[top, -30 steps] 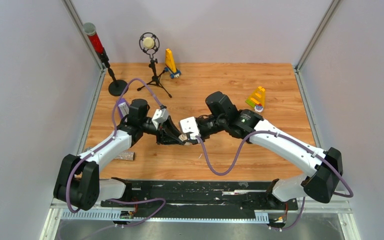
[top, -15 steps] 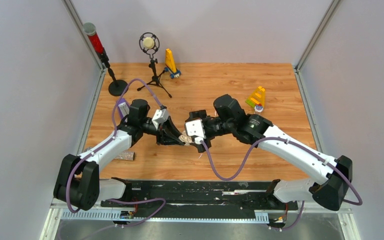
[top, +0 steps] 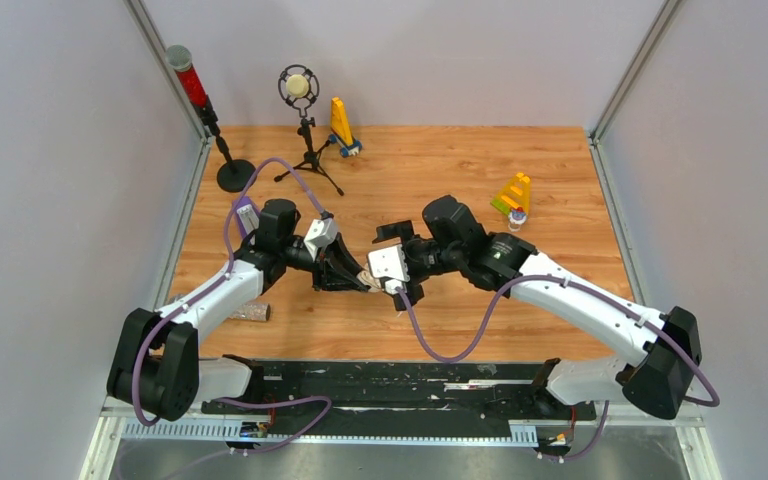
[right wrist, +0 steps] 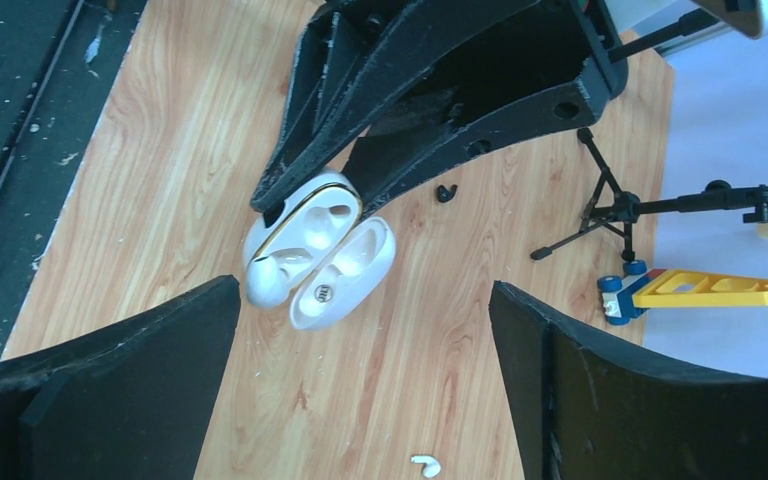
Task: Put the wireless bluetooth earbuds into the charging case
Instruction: Place the earbud in the charging case.
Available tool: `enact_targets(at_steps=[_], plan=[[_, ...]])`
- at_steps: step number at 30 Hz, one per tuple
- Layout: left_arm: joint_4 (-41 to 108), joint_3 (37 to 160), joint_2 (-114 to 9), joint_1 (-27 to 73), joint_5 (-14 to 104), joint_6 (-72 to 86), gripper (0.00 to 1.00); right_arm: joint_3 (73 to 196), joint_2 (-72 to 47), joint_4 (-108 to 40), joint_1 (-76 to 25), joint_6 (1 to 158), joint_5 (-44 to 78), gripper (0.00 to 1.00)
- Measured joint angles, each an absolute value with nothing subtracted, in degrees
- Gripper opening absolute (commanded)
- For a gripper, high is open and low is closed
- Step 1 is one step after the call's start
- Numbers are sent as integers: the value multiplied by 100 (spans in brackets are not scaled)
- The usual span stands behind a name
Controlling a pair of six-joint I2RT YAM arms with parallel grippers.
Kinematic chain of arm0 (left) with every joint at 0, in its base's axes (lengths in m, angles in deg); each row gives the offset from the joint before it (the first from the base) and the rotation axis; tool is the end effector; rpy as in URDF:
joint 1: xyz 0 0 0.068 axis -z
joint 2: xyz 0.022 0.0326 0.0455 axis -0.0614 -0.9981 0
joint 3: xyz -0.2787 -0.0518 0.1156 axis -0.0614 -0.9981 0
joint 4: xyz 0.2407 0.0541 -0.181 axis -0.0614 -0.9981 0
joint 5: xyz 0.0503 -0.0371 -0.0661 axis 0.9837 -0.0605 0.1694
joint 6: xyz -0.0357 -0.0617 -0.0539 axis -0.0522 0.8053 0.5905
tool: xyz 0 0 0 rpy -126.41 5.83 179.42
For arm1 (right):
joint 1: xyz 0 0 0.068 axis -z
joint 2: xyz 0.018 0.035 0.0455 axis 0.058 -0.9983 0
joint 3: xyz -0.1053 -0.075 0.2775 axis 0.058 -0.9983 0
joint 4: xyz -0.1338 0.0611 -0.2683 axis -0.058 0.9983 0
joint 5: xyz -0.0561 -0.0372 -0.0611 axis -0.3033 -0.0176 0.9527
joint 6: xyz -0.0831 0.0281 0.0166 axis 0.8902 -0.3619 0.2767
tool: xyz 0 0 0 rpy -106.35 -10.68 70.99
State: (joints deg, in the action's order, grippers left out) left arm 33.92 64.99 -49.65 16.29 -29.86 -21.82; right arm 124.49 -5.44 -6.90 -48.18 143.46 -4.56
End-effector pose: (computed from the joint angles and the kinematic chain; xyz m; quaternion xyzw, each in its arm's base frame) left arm 0.2348 -0.1687 0.2430 0.5152 0.5154 -0.5860 0.3541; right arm 0.1881 0.2984 0.3316 -0.7675 0.4128 0.2015 0.4472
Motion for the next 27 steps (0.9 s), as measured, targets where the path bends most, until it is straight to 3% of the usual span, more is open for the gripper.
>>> enact_targets(at_steps=[27], plan=[[3300, 6554, -4965, 1601, -2839, -2389, 32, 12862, -1068, -1291, -4879, 13389, 18, 100]])
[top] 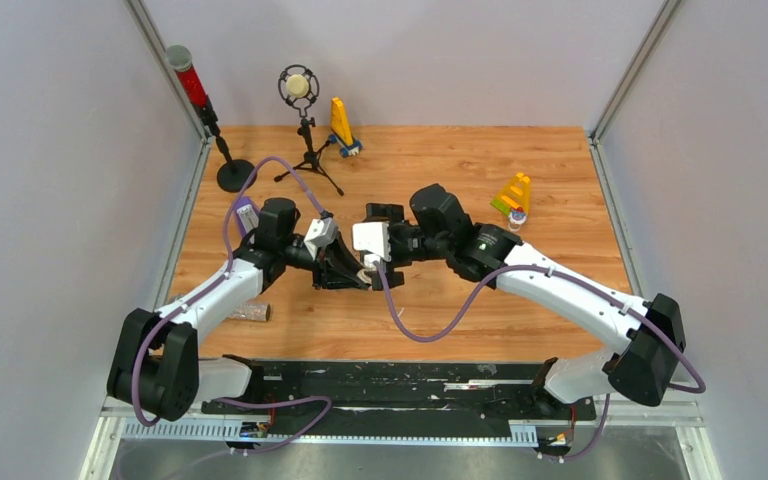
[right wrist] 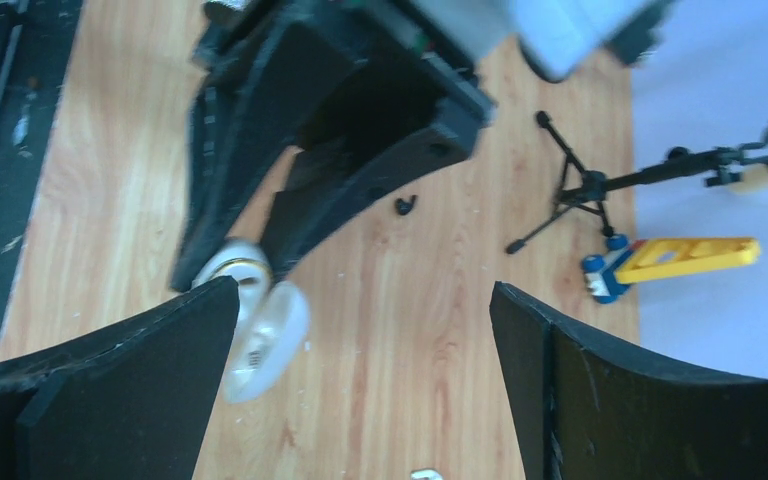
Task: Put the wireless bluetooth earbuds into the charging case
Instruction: Place the earbud in the charging case.
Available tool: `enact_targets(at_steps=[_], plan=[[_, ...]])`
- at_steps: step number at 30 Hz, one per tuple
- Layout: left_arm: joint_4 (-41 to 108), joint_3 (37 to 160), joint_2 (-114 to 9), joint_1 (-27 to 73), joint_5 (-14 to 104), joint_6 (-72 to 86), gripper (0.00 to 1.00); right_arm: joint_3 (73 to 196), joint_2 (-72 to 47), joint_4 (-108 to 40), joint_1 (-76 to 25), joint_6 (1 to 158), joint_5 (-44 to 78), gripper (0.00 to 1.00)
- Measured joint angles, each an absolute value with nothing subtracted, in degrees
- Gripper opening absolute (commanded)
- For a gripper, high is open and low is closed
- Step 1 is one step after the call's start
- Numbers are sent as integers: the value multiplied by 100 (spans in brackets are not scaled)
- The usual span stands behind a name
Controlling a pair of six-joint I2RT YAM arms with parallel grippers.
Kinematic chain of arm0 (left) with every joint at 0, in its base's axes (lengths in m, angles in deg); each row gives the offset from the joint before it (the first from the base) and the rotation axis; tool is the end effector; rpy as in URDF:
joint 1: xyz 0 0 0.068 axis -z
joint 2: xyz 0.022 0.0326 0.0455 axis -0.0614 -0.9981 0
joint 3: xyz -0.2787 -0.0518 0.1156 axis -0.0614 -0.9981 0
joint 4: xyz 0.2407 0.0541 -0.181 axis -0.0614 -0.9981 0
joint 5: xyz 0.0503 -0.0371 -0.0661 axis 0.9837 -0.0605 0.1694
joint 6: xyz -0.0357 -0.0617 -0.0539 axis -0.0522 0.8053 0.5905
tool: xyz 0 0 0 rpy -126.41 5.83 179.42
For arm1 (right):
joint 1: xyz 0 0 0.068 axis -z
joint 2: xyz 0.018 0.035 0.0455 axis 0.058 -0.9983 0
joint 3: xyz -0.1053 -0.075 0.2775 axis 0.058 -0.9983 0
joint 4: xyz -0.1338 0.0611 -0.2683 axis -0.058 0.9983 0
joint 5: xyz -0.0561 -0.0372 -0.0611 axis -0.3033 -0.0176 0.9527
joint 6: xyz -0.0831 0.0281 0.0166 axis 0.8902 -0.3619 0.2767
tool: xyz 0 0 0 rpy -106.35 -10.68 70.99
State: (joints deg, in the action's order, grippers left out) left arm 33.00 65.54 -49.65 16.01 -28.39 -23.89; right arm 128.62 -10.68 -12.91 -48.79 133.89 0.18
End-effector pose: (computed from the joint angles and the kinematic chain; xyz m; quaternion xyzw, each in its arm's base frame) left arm 0.2381 -0.1682 0.2441 0.5198 0.5176 -0.5713 0.3681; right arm 0.2118 0.3253 0.3409 -0.7177 0.4721 0.2020 0.4703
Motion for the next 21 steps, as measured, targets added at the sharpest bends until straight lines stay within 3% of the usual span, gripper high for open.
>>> enact_targets(at_steps=[11, 21], plan=[[3171, 6573, -4965, 1664, -2999, -2479, 32, 13090, -1070, -1328, -4849, 13415, 349, 97], [3010, 6602, -4965, 1664, -3038, -2518, 32, 12969, -371, -716, -4809, 14014, 174, 96]])
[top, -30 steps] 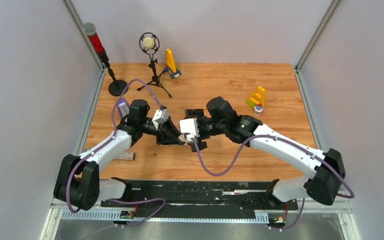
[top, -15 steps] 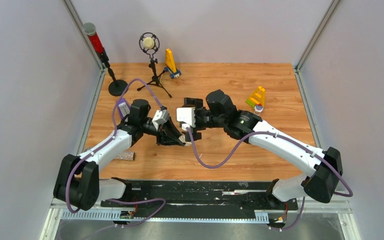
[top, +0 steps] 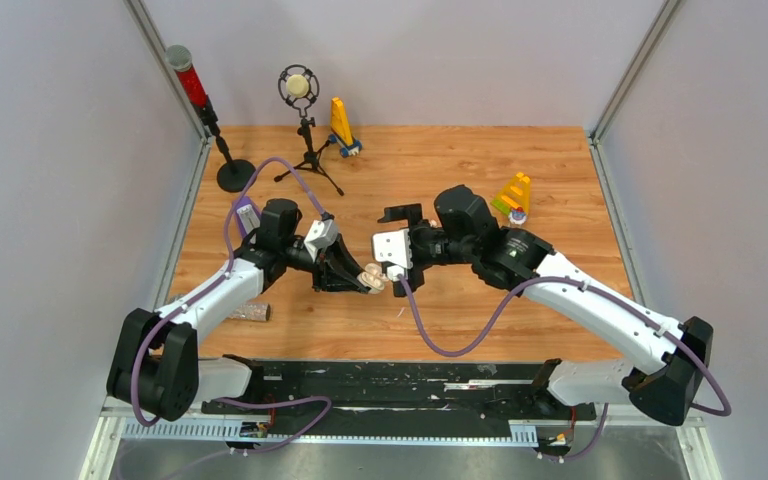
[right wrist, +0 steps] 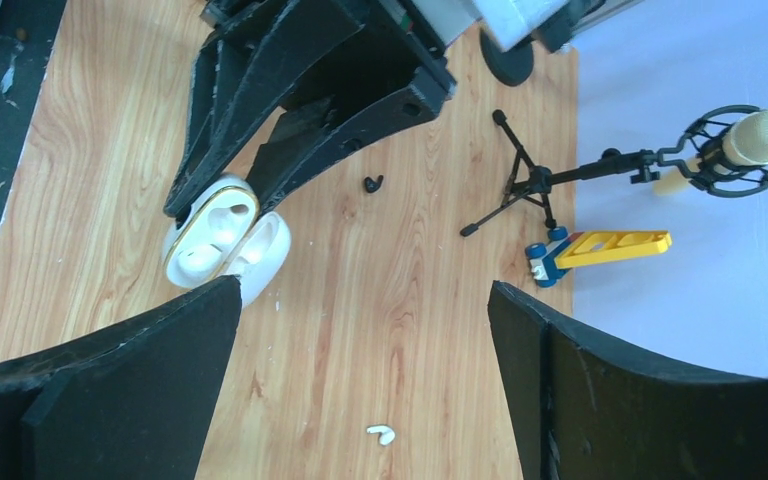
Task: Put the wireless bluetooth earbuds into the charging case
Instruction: Place the earbud in the charging case.
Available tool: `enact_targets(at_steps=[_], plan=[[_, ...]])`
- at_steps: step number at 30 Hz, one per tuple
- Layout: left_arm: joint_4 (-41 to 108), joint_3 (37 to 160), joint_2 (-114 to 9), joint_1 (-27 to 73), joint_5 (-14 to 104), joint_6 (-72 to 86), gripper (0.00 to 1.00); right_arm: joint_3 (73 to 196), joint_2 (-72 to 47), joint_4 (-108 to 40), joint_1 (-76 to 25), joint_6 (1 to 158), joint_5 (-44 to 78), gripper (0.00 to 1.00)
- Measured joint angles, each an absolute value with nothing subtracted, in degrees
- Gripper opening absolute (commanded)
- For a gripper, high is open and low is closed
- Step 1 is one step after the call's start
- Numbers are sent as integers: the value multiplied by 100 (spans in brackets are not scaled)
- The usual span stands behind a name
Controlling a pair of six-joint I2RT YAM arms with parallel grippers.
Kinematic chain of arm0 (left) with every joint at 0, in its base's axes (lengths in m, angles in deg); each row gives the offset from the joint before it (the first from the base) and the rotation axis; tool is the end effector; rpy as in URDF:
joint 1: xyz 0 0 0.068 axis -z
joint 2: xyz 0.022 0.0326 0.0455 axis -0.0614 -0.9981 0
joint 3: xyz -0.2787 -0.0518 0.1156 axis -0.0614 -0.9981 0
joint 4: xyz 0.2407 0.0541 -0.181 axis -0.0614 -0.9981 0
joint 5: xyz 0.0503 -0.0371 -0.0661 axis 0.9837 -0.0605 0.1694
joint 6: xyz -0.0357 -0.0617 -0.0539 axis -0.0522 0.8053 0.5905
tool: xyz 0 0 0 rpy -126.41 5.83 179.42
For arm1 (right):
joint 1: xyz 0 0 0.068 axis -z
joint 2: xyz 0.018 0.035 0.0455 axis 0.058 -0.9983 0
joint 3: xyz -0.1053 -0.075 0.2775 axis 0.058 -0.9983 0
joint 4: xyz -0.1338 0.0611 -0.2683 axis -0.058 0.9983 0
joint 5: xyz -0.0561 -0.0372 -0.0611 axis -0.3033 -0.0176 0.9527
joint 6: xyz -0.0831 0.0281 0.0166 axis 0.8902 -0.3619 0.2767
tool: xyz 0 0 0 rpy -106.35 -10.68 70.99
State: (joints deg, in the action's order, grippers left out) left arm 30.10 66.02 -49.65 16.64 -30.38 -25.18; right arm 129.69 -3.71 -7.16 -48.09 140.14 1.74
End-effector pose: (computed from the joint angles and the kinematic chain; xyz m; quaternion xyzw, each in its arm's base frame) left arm 0.2330 -0.1700 0.2449 0.5220 0.5086 -0.5873 0.3520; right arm 0.1949 0.2934 0.3781 -0.7320 0.4348 0.1591 0.4998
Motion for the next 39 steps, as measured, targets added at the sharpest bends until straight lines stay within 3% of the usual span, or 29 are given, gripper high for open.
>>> enact_targets(at_steps=[39], plan=[[2876, 6604, -4965, 1666, -3038, -2682, 31, 12753, -762, -640, -4825, 13935, -204, 95]])
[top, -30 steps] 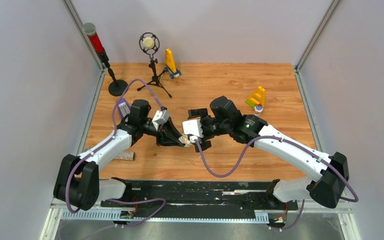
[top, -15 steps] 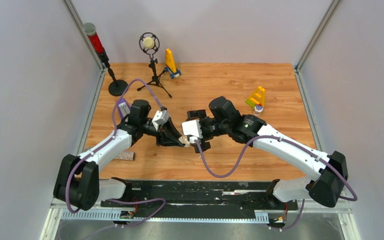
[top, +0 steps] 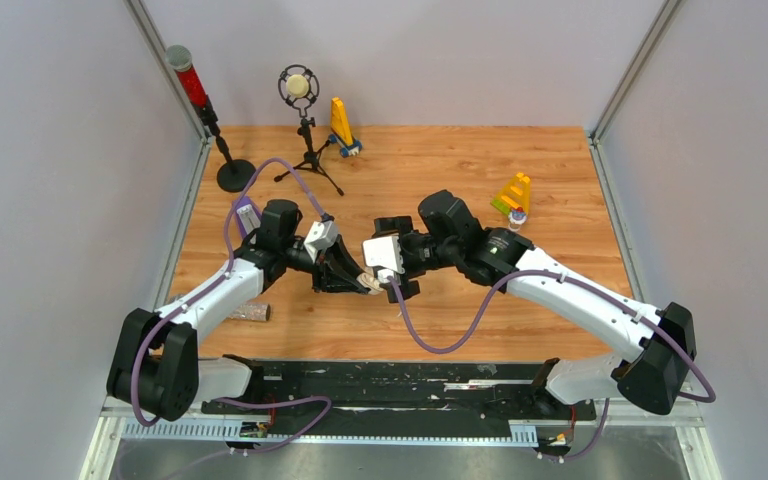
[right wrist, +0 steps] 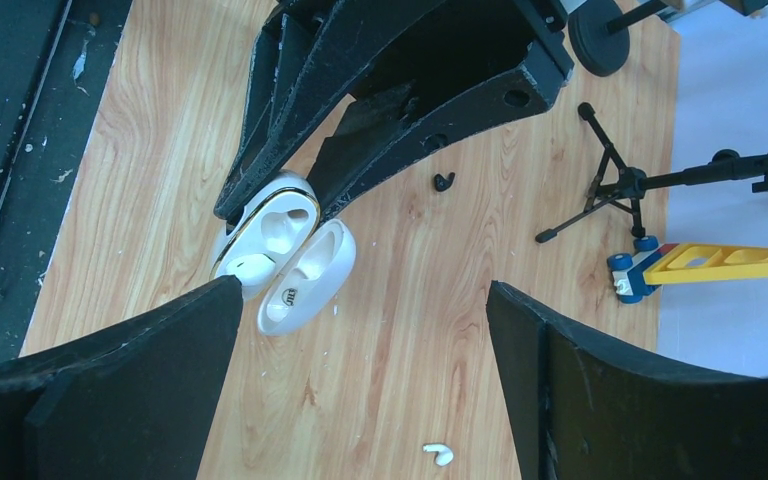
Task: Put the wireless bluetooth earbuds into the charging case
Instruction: Place the earbud in the charging case, then pick up the earbud from the center of the board.
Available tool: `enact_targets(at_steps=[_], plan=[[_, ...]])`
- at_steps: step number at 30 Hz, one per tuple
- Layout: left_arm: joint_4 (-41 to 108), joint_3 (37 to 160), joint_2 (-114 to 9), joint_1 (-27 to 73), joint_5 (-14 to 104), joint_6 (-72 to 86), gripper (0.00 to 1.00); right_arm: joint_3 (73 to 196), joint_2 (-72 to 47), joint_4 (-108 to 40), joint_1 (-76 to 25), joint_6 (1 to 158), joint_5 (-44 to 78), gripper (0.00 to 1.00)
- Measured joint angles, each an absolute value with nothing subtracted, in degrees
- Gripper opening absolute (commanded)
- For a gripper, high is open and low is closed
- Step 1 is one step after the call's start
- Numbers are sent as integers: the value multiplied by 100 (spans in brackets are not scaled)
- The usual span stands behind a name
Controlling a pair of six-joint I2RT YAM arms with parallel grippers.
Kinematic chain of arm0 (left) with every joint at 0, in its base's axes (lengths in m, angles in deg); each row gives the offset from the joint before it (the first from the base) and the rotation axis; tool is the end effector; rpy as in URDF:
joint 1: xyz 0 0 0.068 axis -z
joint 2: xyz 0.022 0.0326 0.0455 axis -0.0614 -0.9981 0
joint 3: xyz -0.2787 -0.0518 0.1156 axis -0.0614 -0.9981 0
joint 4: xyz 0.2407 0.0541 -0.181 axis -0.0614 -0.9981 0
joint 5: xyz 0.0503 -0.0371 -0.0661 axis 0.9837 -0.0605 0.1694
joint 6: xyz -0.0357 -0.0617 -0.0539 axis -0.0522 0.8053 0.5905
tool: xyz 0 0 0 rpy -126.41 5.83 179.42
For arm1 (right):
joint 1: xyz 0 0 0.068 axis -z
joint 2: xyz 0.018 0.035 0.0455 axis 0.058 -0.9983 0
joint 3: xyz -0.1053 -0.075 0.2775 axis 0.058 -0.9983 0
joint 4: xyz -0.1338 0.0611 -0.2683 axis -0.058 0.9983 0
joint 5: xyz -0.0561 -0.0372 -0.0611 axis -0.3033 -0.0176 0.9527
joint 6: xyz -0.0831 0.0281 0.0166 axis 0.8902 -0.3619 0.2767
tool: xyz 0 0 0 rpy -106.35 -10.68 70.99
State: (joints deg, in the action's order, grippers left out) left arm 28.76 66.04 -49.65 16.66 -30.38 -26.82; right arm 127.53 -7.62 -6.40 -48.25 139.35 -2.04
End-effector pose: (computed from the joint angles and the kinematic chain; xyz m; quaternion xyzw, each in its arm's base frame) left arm 0.2320 -0.1697 0.2434 0.5244 0.5071 -0.5860 0.3528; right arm 0.1979 0.3065 0.3388 -0.7495 0.4487 0.1983 0.4444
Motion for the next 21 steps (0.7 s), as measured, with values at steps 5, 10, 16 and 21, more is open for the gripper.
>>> enact_targets(at_steps=[5, 10, 16, 21], plan=[[2859, 6604, -4965, 1666, -3043, -2709, 31, 12753, -764, -642, -4825, 13935, -213, 95], [2802, 6604, -4965, 1660, -3014, -2744, 31, 12753, -896, -644, -4829, 13909, -305, 95], [2693, 6604, -4965, 1658, -2968, -2803, 31, 12753, -1044, -642, -4842, 13868, -373, 95], [2629, 6672, -4965, 1658, -2968, -2862, 29, 12908, -1020, -502, -4840, 13721, -180, 100]])
